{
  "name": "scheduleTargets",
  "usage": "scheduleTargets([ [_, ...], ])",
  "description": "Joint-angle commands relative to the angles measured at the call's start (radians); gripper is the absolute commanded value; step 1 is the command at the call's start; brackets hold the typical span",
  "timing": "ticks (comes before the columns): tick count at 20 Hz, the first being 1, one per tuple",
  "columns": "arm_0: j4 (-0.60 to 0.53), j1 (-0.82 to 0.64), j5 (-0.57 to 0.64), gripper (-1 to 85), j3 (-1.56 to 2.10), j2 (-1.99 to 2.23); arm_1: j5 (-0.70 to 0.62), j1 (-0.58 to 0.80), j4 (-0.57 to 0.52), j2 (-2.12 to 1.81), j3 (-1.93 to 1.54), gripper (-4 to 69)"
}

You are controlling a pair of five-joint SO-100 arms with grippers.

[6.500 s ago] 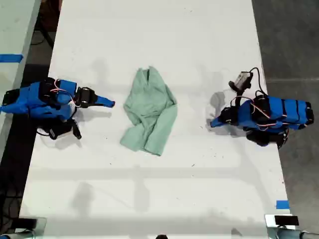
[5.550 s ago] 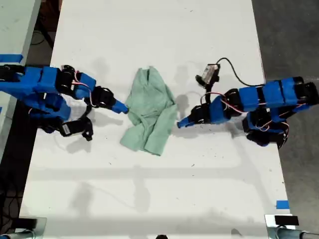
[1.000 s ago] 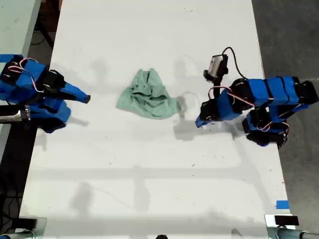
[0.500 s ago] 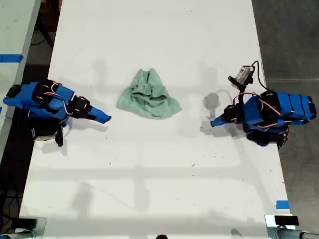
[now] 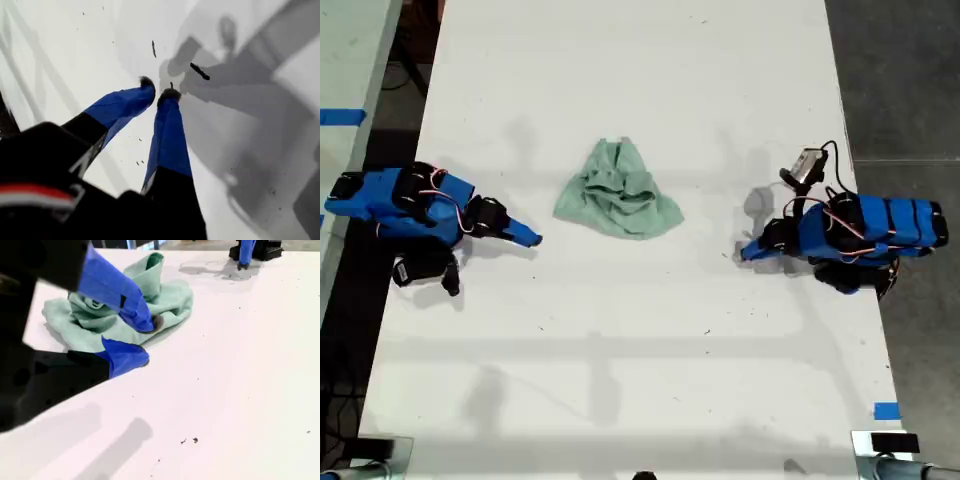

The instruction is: Fold t shirt

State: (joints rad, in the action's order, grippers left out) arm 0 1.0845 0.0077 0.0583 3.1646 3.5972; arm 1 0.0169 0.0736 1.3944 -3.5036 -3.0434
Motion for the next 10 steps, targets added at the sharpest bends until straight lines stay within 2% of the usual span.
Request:
scheduleTargets([
  [1,-0.014,-0.049,0.041,7.3,-0.002,0.006,-0.192,0.086,-0.005,-0.006,-0.04,6.8],
  [10,-0.014,-0.048,0.041,7.3,-0.002,0.006,-0.186,0.087,-0.005,-0.006,-0.04,7.3],
])
